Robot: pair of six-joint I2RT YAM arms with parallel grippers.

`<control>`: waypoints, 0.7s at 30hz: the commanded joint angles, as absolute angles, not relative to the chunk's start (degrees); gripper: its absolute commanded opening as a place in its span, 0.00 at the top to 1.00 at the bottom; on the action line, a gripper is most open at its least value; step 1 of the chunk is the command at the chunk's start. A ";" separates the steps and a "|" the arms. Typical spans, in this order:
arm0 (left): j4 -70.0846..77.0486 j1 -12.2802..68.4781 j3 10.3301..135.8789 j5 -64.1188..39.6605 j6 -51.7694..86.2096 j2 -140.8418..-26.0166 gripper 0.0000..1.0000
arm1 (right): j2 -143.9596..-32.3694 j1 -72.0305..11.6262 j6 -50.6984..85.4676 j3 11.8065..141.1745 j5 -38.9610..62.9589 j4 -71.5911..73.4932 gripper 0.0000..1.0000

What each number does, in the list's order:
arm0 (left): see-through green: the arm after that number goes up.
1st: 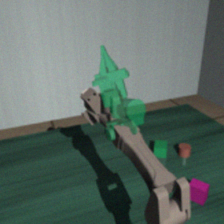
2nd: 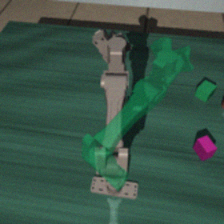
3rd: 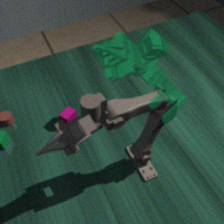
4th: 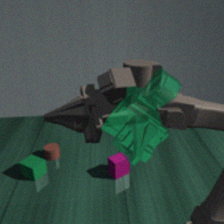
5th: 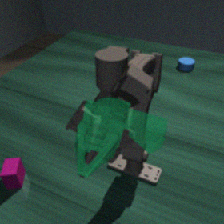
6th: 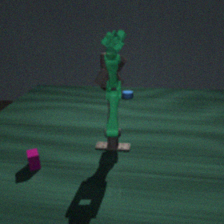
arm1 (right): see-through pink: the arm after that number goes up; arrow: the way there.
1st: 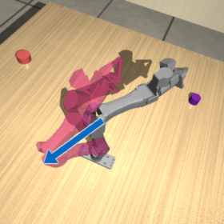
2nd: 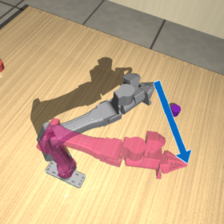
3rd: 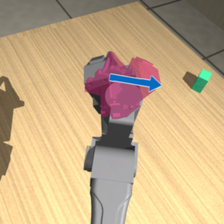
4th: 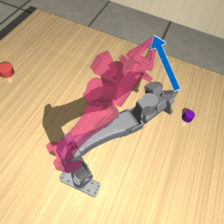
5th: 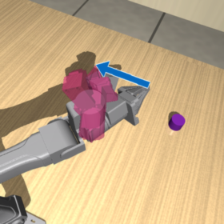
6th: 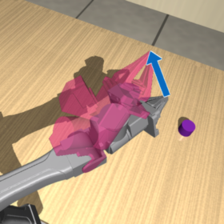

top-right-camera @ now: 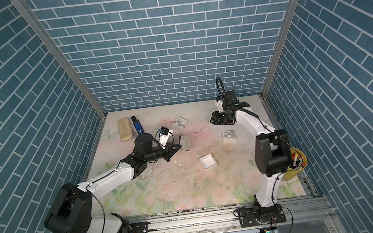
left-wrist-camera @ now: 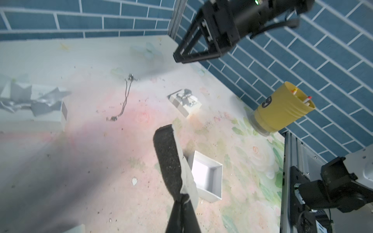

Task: Take the necklace out of the lift-off lid jewelry box
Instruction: Place the necklace at the center of the board, then place the inner lining in the jewelry box.

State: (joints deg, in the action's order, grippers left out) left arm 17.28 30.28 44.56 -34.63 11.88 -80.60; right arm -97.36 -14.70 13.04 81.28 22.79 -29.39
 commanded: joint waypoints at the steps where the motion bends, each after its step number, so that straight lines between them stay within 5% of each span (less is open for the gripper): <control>1: 20.70 30.03 47.09 -37.00 14.14 -77.60 1.00 | -86.88 -17.38 16.19 74.18 32.97 -17.52 0.48; 9: 21.61 29.97 51.43 -41.94 16.94 -72.55 1.00 | -72.42 -23.23 23.10 63.97 44.21 -4.27 0.42; 21: 28.91 30.17 48.46 -45.02 24.18 -66.76 1.00 | -74.22 -27.39 34.09 62.17 51.05 10.77 0.27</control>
